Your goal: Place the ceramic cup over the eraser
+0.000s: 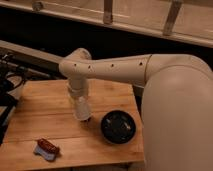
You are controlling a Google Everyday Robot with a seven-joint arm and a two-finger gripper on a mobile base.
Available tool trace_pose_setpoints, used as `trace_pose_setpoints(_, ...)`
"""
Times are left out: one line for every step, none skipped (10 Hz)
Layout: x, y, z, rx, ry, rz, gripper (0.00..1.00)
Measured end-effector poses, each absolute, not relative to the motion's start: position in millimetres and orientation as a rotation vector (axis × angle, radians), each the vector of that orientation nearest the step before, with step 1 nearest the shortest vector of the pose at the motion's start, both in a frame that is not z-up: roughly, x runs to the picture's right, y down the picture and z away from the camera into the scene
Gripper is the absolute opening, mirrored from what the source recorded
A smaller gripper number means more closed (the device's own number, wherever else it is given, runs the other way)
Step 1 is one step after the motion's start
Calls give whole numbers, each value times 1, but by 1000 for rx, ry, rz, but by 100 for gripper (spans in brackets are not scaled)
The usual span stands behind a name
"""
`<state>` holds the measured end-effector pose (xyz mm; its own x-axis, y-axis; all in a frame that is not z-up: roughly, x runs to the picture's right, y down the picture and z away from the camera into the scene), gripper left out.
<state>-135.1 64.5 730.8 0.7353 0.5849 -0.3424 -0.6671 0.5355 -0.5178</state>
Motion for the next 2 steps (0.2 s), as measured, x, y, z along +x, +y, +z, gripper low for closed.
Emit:
trace_pose_setpoints(-135,64,731,-672,133,749,75)
trace_pose_setpoints(-137,68,733,-671,136,744,65)
